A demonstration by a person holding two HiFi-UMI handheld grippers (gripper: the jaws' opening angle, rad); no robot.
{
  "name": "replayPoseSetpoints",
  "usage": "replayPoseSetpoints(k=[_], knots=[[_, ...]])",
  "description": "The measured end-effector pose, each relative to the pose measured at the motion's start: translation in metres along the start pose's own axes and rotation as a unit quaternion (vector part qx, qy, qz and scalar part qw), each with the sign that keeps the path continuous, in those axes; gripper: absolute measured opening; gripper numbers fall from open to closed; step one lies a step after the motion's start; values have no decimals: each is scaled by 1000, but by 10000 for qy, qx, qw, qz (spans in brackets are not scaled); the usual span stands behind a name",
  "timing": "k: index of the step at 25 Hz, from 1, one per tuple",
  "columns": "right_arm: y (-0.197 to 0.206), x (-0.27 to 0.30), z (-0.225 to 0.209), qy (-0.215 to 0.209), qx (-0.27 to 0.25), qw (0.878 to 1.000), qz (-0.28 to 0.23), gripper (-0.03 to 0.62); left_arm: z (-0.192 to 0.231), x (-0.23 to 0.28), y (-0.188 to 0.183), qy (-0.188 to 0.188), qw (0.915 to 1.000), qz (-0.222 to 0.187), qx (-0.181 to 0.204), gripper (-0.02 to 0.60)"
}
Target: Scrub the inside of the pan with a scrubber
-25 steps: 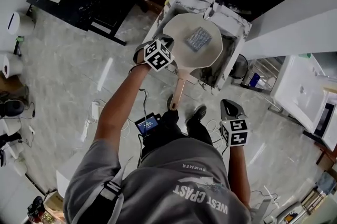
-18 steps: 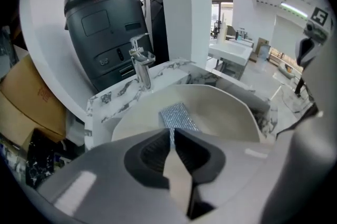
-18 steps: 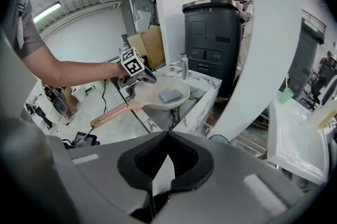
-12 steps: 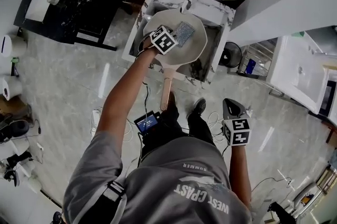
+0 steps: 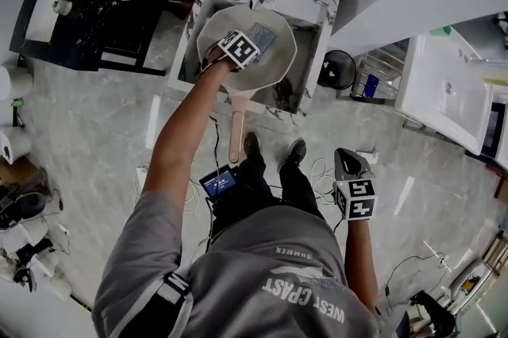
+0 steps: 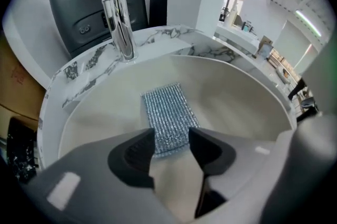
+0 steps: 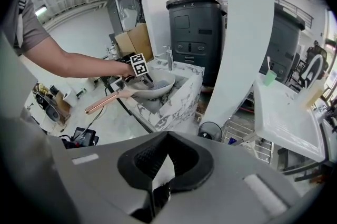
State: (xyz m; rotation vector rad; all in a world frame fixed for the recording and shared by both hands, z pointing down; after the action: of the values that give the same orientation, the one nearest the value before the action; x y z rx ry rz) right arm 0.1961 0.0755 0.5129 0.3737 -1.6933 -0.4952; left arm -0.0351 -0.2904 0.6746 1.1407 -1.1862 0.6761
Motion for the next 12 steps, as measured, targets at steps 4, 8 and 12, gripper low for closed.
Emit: replayPoseSetpoints(k=[4, 8, 12], knots=[[9, -5, -6, 60, 46, 10000, -8, 2, -2, 14, -1, 93, 9999, 17, -57, 132], [16, -10, -12, 139, 98, 9999, -15, 2, -2, 18, -3, -24, 9999, 93, -52, 120], [19, -11, -11, 148, 110, 9998, -29, 2, -4, 22, -5, -34, 10000, 67, -40, 96]])
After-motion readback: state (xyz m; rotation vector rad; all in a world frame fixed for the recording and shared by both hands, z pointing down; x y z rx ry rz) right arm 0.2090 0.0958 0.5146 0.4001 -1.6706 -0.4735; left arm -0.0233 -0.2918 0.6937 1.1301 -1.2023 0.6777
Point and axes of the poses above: the fingertips, and each gripper's own axes: x forward along the fingers, z to its left, y out of its underside, the point moved 9 cm from there along -x, backward along the fingers, and after that the axes turned 5 degrees about x, right-handed, at the moved point
